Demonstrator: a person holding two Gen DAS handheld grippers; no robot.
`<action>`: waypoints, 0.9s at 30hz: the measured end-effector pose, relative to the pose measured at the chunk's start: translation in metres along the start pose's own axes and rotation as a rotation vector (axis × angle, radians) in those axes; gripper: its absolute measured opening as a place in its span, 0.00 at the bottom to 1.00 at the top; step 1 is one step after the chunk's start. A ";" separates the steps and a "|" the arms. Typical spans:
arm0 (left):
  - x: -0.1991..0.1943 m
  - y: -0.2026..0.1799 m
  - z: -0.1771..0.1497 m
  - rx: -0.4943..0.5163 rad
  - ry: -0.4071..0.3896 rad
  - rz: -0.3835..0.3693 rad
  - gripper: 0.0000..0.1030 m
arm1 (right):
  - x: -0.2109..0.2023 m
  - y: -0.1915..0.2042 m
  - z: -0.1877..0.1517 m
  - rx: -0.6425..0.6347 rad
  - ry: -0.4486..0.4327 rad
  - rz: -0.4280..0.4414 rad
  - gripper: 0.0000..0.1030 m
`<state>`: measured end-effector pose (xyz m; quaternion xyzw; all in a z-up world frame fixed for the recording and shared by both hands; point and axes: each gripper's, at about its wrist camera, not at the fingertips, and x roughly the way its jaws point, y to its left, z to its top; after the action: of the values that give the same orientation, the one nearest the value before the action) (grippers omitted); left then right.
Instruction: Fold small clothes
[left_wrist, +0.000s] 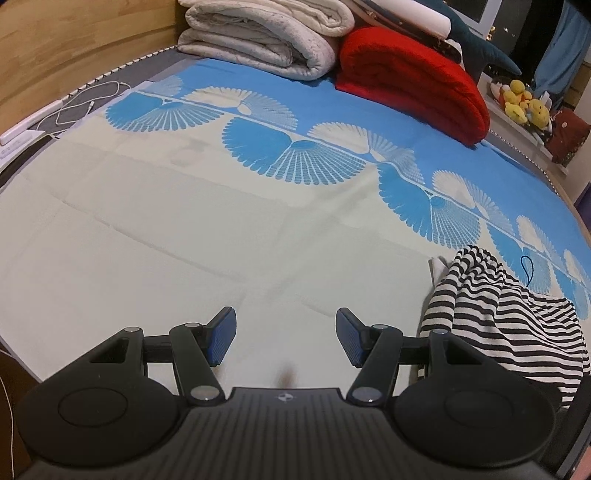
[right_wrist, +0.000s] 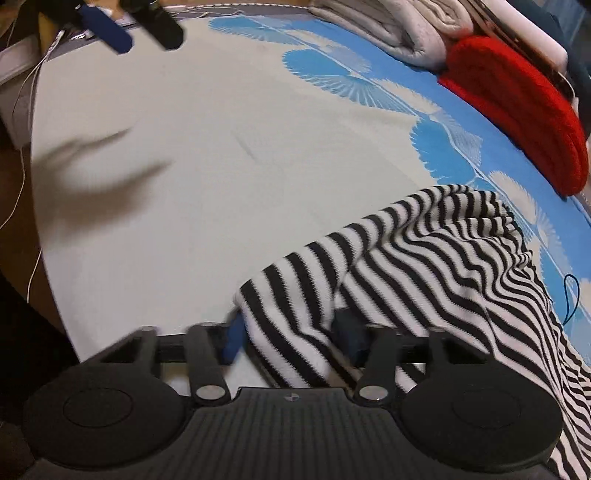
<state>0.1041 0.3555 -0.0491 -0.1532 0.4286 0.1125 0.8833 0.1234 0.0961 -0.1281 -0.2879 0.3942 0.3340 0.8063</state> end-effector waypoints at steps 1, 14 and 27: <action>0.001 -0.001 0.001 0.000 0.003 0.000 0.63 | 0.000 -0.002 0.000 -0.011 0.003 -0.012 0.29; 0.011 -0.036 0.002 -0.053 0.038 -0.055 0.63 | -0.140 -0.160 -0.048 0.685 -0.381 -0.033 0.11; 0.045 -0.175 0.000 0.113 0.096 -0.133 0.63 | -0.203 -0.307 -0.348 1.589 -0.009 -0.452 0.15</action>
<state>0.1894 0.1964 -0.0543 -0.1366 0.4650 0.0221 0.8744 0.1098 -0.4078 -0.0806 0.2973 0.4422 -0.2135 0.8189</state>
